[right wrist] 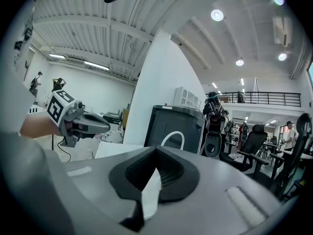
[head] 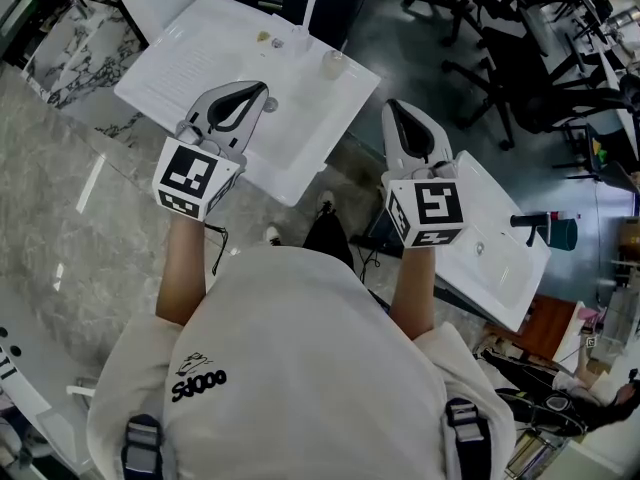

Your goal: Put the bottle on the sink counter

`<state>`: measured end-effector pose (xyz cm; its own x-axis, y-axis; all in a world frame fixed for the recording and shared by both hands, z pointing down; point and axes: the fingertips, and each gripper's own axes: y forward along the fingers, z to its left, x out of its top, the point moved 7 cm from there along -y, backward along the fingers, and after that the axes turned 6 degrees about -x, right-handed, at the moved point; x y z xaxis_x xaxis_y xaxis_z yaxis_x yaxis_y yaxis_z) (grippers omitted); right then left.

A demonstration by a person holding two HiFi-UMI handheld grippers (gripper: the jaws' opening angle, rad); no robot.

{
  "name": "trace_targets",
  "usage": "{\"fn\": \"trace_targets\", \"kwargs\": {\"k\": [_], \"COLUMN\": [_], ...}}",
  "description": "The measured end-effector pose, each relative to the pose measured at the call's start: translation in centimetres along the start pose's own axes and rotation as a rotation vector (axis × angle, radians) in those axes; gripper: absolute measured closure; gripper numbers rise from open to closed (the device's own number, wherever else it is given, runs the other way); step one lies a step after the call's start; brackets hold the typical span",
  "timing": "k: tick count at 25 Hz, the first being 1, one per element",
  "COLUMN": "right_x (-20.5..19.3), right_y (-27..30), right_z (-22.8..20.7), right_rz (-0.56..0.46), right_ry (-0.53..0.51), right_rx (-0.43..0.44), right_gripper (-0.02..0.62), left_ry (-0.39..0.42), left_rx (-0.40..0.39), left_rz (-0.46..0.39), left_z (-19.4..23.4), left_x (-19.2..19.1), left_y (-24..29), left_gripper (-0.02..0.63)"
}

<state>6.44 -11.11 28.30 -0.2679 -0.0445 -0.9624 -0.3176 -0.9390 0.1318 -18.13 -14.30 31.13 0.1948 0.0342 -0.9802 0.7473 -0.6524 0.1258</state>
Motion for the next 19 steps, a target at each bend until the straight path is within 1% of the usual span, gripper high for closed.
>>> {"fn": "trace_targets", "kwargs": {"k": [12,19], "right_x": [-0.8,-1.2], "right_y": [0.4,0.7], "right_z": [-0.1,0.0], "right_rz": [0.011,0.018], "right_ry": [0.006,0.013], "right_rx": [0.013,0.014], "right_gripper": [0.586,0.586], "left_ry": [-0.034,-0.050], "left_rx": [0.011,0.010], "left_rz": [0.036,0.043], "left_z": [-0.3,-0.4], "left_x": [-1.2,-1.6], "left_y": [0.2,0.3], "left_gripper": [0.600,0.600]}}
